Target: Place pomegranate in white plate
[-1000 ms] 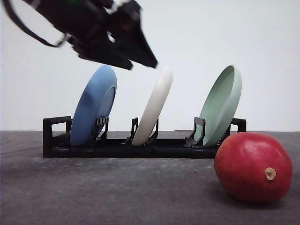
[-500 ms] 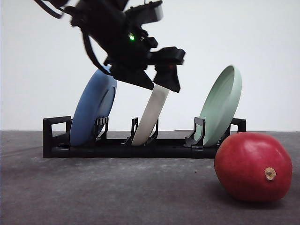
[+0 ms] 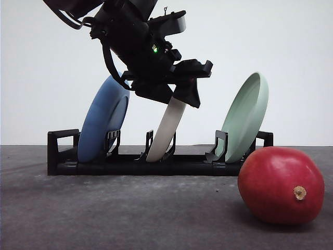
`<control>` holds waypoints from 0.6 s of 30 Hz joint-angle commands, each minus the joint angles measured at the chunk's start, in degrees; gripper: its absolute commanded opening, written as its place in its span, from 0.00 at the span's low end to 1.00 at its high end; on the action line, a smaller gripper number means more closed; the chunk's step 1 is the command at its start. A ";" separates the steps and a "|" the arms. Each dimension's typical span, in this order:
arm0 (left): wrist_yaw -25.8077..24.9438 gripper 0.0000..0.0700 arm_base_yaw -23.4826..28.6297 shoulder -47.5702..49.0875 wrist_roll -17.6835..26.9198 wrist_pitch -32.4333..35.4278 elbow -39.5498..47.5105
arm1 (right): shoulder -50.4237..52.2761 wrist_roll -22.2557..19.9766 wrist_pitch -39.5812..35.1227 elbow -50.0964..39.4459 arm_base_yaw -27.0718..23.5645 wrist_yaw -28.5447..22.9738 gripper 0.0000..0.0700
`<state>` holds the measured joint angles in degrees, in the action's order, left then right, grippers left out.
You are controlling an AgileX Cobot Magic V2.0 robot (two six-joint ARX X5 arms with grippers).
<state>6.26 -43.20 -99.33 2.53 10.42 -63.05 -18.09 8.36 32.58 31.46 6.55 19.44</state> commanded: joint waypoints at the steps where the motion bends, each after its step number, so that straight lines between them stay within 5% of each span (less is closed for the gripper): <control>1: 0.24 0.21 -0.44 -0.58 -2.09 0.05 -1.20 | -0.13 -0.07 -0.55 1.03 0.17 0.04 0.65; 5: 0.24 0.07 -0.44 -0.03 -2.25 -0.78 -1.20 | -0.13 -0.07 -0.55 1.03 0.17 0.04 0.65; 18: 0.21 0.01 -0.44 5.79 -6.11 -5.26 -1.22 | -0.13 -0.02 -0.55 1.03 0.17 0.04 0.65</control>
<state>6.05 -43.18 -94.05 -2.90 4.73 -63.05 -18.09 8.36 32.58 31.46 6.55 19.44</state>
